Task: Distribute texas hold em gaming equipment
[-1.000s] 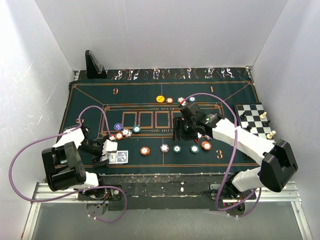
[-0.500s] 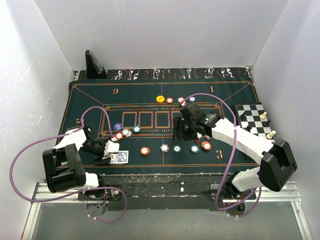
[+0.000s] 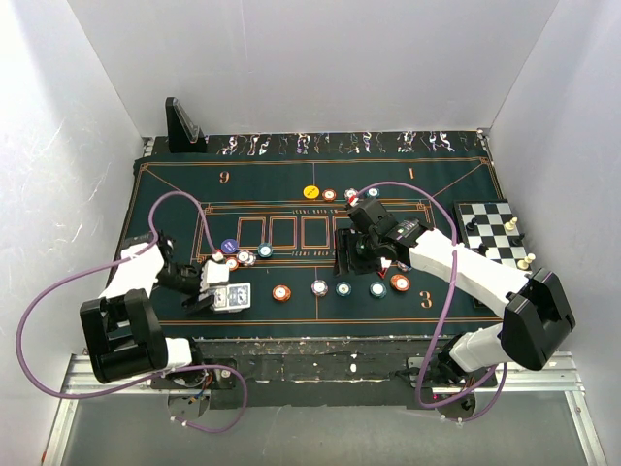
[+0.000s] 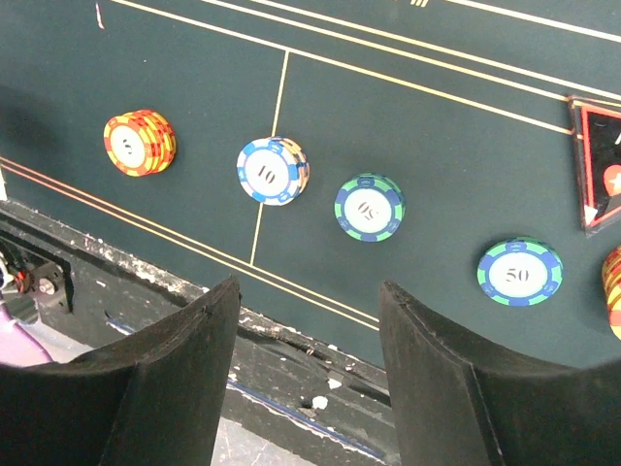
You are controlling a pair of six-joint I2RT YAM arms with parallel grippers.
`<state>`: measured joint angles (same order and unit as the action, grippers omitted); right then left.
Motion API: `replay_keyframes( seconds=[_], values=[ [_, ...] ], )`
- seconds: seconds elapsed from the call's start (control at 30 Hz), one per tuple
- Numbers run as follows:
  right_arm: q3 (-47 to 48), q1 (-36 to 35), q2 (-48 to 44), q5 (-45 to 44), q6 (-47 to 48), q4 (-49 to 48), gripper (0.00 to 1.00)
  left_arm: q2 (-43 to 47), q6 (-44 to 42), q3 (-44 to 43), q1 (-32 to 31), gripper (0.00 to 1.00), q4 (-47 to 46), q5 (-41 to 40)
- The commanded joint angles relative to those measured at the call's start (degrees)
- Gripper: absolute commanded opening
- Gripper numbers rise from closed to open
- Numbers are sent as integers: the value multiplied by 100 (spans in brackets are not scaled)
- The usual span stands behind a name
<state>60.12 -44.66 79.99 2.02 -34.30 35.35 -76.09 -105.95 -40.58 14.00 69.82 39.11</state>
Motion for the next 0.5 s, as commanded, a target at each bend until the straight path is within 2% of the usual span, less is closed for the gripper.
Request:
replay_keyframes(
  seconds=[0.0,0.1,0.13,0.2,0.33,0.47],
  values=[
    [176,-25,-71,421,-23,-318,67,130,233,-819,-29,28,830,834],
    [158,-16,-132,790,-67,-546,71,121,294,-1232,-73,20,1129,993],
    [158,-25,-167,930,-85,-634,73,139,312,-1329,-116,12,1208,1037],
    [141,-16,-211,1316,-146,-906,76,182,469,-1523,-195,5,1314,1116],
    [18,-16,-299,2107,-445,-1696,82,279,830,-1821,-389,0,1341,1283],
    [-394,-7,-326,3057,-1190,-3355,85,236,1155,-2138,-687,0,1394,1248]
  ],
)
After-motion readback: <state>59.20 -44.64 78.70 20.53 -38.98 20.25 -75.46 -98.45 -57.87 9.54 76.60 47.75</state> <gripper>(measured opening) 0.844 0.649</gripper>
